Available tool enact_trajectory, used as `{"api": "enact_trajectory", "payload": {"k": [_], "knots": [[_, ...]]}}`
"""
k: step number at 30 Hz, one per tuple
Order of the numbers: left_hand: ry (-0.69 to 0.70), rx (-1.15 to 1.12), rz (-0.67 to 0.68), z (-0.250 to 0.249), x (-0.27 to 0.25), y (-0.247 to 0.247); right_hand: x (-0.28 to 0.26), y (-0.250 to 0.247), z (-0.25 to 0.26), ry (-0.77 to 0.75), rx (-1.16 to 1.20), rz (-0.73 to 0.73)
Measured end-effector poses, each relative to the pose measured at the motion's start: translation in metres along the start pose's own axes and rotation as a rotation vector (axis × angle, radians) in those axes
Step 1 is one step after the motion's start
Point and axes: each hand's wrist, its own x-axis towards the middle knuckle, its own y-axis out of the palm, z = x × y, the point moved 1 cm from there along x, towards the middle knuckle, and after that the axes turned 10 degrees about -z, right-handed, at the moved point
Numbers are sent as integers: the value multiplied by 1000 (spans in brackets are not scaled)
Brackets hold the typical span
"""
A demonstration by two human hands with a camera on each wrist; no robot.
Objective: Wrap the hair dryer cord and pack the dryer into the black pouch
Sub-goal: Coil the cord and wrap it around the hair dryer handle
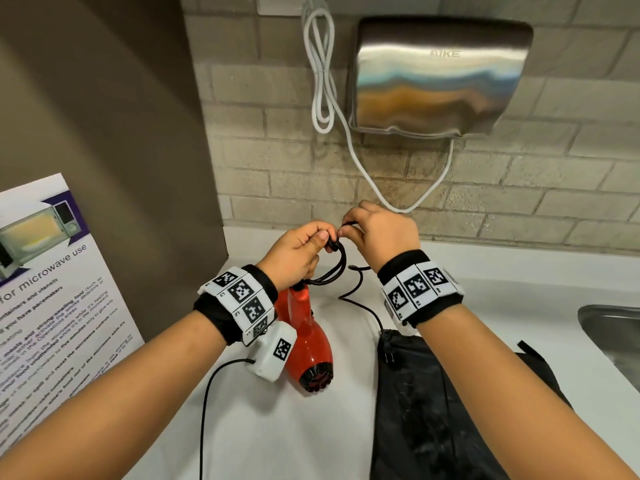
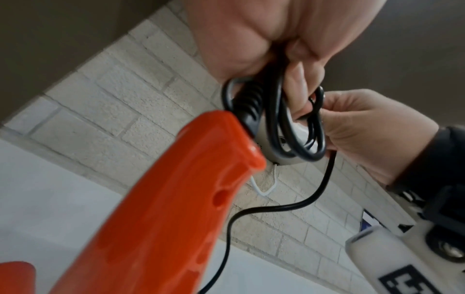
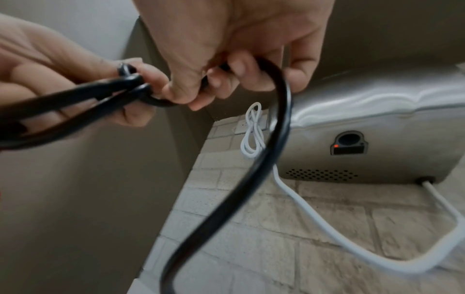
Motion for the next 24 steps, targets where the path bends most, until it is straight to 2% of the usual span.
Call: {"api": "enact_trajectory", "payload": {"k": [7,11,15,21,24], "knots": [[-49,31,-3,-5,0,-6,-4,2,12,18,-47,-73],[16,101,-18,-5,-2,-4,-6,1,14,25,-50,-74],[33,164,-32,-5,1,0,-9,-3,16,24,-20,-138],[-63,143,101,-6,0,1,-11,-8,15,1,22,-206],[-36,167,151,-6,0,1,-13,-8,14,-24,49,-246]]}}
